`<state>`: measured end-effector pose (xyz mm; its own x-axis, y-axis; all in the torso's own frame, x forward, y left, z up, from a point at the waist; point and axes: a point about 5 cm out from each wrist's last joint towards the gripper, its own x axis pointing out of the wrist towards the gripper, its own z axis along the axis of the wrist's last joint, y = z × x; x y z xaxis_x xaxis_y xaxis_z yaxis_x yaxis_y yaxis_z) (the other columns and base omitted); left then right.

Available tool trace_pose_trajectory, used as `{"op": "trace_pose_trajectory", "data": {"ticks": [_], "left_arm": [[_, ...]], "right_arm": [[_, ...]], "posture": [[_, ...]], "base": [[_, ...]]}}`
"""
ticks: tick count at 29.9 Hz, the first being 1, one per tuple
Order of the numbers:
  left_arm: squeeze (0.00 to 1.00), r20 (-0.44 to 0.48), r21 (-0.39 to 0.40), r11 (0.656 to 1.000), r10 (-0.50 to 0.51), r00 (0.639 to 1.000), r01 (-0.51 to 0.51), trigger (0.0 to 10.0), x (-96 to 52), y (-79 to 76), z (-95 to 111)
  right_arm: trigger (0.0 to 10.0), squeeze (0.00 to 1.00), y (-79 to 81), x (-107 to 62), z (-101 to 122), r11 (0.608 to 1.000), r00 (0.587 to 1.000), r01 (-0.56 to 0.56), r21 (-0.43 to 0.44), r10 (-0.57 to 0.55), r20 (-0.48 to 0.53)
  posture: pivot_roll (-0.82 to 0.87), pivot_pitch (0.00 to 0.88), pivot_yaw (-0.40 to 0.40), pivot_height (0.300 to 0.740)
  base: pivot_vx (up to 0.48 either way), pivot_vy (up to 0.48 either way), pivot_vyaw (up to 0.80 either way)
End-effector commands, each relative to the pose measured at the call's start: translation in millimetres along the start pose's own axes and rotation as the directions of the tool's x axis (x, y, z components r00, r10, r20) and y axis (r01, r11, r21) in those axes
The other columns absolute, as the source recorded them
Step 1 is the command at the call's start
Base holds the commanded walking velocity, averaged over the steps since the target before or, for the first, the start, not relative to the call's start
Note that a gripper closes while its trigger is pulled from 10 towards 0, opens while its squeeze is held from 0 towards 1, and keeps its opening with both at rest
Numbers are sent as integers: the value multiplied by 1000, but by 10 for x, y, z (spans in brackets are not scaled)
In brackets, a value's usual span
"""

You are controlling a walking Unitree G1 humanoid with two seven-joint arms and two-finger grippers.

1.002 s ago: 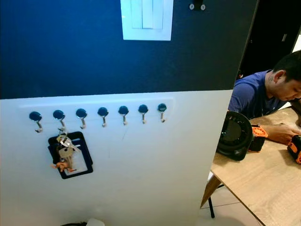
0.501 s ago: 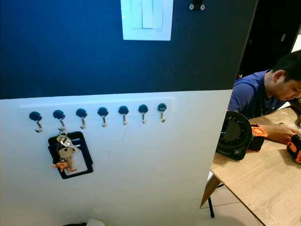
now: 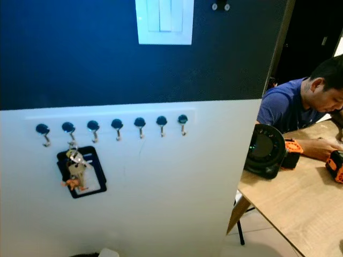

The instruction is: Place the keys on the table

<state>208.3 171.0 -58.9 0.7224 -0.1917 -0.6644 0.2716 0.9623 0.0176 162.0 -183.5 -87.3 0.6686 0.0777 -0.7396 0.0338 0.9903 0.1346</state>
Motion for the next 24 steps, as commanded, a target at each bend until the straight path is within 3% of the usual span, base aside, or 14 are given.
{"op": "trace_pose_trajectory", "data": {"ticks": [1,24], "left_arm": [[0,-11,-7,1000,-1,1000,1,10000,-2,5,-14],[0,-5,-8,1000,5,1000,-5,10000,7,38,28]], "right_arm": [[10000,0,-3,-12,-44,1000,1000,9,24,-8,-13],[10000,0,33,0,-25,999,1000,2,39,-2,0]], "posture": [[69,17,-8,740],[75,21,-1,740]], "base": [[-304,0,0],[-319,0,0]]}}
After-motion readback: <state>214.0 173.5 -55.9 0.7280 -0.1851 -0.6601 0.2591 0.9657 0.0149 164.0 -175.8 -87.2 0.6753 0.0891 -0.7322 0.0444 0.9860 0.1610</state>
